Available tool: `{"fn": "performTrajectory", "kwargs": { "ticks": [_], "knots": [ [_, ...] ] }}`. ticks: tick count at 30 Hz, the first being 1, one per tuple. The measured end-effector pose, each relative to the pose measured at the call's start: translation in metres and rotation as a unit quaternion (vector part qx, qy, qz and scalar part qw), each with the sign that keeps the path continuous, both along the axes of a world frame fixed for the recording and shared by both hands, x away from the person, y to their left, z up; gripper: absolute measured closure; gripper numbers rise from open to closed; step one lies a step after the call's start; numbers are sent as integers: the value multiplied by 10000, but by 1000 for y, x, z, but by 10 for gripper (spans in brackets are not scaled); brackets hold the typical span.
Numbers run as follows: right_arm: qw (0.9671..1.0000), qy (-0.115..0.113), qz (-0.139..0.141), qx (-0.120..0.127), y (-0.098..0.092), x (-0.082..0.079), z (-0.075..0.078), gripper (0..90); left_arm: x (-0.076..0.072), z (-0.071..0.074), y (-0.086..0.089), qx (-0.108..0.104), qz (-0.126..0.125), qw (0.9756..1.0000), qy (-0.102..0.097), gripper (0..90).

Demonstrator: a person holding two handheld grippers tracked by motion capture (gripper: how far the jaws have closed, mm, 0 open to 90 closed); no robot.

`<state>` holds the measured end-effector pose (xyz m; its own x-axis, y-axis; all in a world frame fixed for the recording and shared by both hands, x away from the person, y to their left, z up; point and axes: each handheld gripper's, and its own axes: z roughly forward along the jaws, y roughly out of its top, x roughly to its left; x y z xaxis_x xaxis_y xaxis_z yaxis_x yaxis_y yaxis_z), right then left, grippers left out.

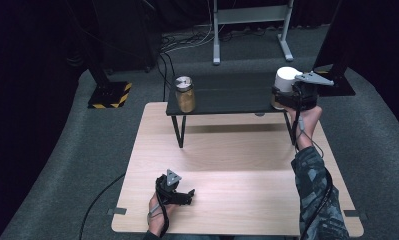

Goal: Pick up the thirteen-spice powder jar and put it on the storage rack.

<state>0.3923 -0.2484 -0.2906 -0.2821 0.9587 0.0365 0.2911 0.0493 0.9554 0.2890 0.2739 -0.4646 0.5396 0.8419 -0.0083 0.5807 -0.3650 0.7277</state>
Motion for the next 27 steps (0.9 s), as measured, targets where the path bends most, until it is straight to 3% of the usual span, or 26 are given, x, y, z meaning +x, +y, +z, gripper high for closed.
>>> {"fn": "performTrajectory", "kwargs": {
  "ticks": [11,13,15,18,22,27],
  "knots": [
    [9999,148,70,-18,-3,3,7,292,0,0,1,-34,4,10000,4,7],
    [9997,208,0,-89,0,2,10,142,0,0,1,-38,3,10000,2,7],
    [9994,277,-13,-192,2,1,13,71,0,0,1,-43,3,10000,6,7],
    [9985,398,-98,-352,4,-7,19,1,0,0,1,-40,5,10000,4,6],
    [9962,732,-7,-470,-2,-18,26,0,0,0,1,-36,11,10000,-1,6],
    [9941,951,141,-494,-14,-40,23,0,1,0,0,-19,8,10000,9,5]
  ]
}}
